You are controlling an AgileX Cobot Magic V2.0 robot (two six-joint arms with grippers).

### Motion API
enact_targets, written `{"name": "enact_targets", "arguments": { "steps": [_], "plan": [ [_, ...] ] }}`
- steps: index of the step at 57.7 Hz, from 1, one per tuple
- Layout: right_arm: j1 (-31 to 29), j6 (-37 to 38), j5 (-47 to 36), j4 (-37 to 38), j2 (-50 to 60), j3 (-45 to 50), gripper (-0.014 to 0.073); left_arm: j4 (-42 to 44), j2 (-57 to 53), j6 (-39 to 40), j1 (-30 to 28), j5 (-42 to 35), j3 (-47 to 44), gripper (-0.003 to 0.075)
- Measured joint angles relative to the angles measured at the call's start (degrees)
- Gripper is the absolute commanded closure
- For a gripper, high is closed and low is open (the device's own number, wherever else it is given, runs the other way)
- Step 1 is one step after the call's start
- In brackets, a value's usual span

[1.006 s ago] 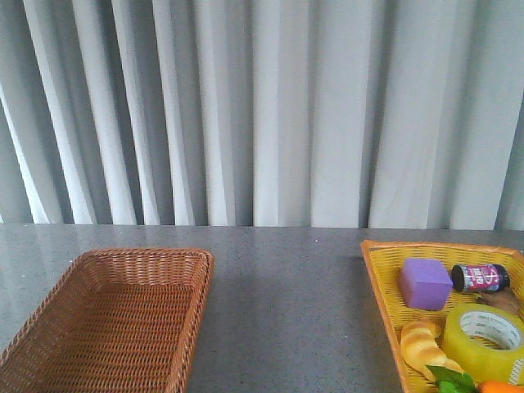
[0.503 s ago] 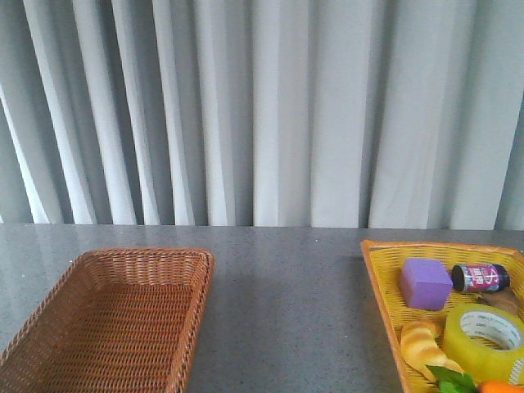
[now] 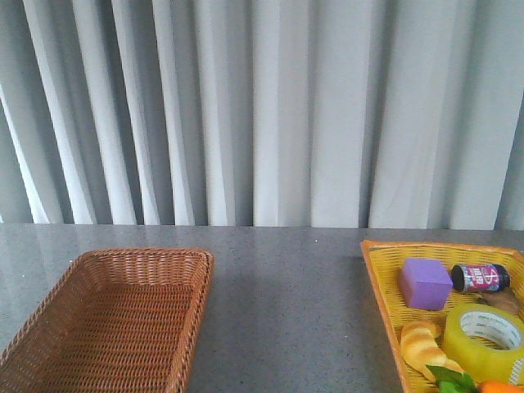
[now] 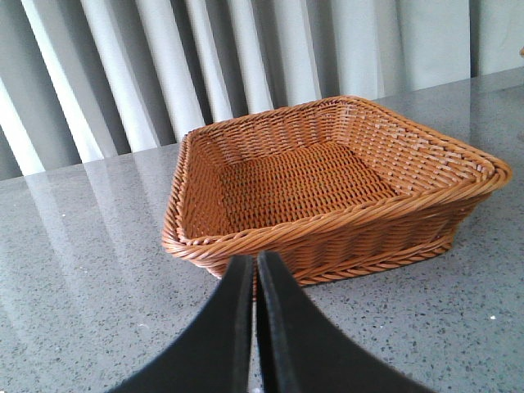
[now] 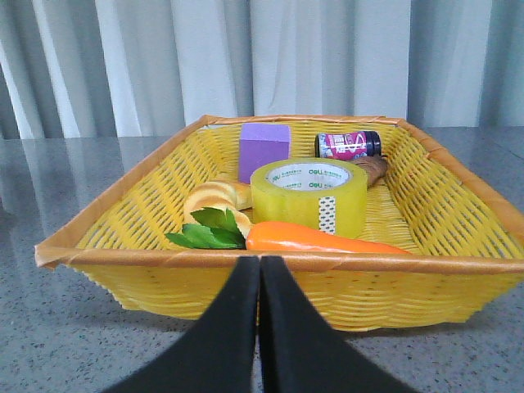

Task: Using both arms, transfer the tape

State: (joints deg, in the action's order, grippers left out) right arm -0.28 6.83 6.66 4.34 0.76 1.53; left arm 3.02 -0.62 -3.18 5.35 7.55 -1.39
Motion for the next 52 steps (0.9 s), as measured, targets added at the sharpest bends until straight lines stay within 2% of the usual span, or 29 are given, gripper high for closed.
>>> {"name": "enact_targets", "arguments": {
  "steps": [13, 19, 23, 29, 36, 41, 46, 52],
  "plan": [
    [0.0, 0.1, -0.8, -0.7, 0.0, 0.0, 0.0601, 0.2, 0.0, 0.0, 0.0, 0.0, 0.0, 0.0725],
    [0.0, 0.2, -5.1, -3.5, 0.0, 0.0, 0.0601, 0.1, 0.0, 0.1, 0.0, -0.6, 0.0, 0.0725],
    [0.0, 0.2, -9.4, -4.3, 0.0, 0.0, 0.0601, -1.7, 0.0, 1.6, 0.0, -3.1, 0.0, 0.0725],
    [0.0, 0.2, -14.3, -3.7, 0.0, -1.9, 0.0601, -4.7, 0.0, 4.5, 0.0, -11.9, 0.0, 0.0725],
    [0.0, 0.2, -15.1, -2.1, -3.1, -10.5, 0.0601, -5.6, 0.8, 4.7, 0.0, -16.6, 4.1, 0.0725],
    [0.0, 0.2, -12.7, -0.1, -8.8, -20.3, 0.0601, -5.7, 5.8, 3.7, 0.0, -18.2, 12.1, 0.0725],
    [0.0, 0.2, -5.7, 1.1, -17.7, -30.9, 0.0601, -5.8, 14.6, 3.2, 0.0, -17.0, 21.7, 0.0725],
    [0.0, 0.0, 8.0, 2.3, -29.6, -43.7, 0.0601, -5.8, 29.1, 3.2, 0.0, -5.6, 35.6, 0.0725]
  ]
}}
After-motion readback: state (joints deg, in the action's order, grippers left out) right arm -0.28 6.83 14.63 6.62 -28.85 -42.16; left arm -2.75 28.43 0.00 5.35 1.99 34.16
